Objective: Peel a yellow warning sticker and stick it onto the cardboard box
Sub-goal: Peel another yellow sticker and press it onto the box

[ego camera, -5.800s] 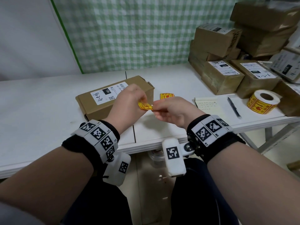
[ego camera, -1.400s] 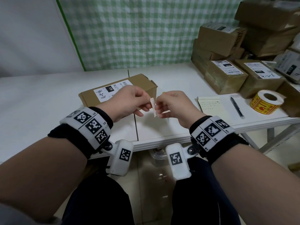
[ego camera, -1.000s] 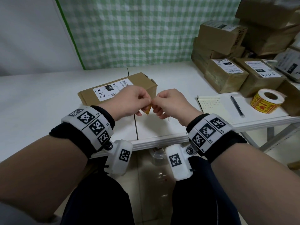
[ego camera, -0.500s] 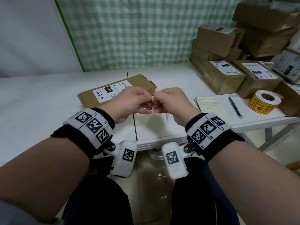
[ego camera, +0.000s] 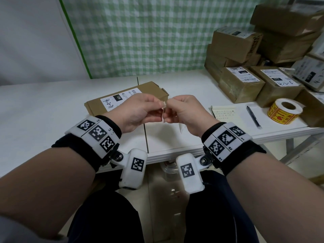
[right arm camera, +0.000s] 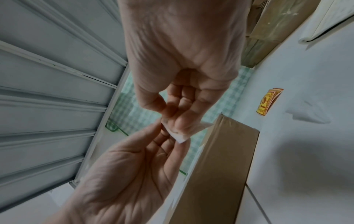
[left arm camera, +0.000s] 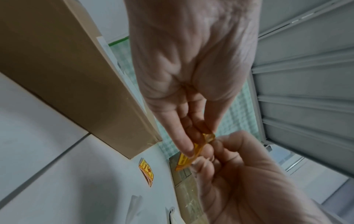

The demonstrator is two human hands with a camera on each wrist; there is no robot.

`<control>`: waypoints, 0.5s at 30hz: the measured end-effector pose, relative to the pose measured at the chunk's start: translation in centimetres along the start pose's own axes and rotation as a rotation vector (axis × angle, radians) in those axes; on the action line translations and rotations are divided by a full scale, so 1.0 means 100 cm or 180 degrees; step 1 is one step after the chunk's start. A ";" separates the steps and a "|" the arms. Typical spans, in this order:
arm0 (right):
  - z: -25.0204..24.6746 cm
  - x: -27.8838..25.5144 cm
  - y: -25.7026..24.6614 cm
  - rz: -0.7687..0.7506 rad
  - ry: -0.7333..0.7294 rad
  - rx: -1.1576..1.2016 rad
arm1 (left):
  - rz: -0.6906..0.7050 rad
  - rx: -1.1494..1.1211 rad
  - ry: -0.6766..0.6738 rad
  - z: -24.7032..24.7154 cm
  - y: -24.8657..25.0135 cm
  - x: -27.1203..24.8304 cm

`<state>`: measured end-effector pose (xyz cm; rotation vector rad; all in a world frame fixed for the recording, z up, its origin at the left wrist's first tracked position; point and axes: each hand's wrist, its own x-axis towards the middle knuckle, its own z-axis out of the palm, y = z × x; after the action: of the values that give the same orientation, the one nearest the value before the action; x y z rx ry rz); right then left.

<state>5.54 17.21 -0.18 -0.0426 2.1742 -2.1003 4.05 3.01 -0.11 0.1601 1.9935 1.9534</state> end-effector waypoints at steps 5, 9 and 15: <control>-0.002 0.001 0.001 0.0154 0.0264 -0.0079 | -0.0031 -0.0467 0.0114 -0.004 -0.002 0.001; -0.008 0.005 0.006 0.0276 0.0432 -0.0197 | -0.0060 -0.0607 0.0274 -0.009 0.000 0.002; -0.027 0.011 0.020 0.0481 0.0919 -0.0513 | 0.0004 -0.0804 0.0466 -0.021 0.001 0.001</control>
<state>4.32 19.90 -2.15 0.4220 2.4134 -1.9470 3.25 1.09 -0.08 -0.0455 1.8082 2.2531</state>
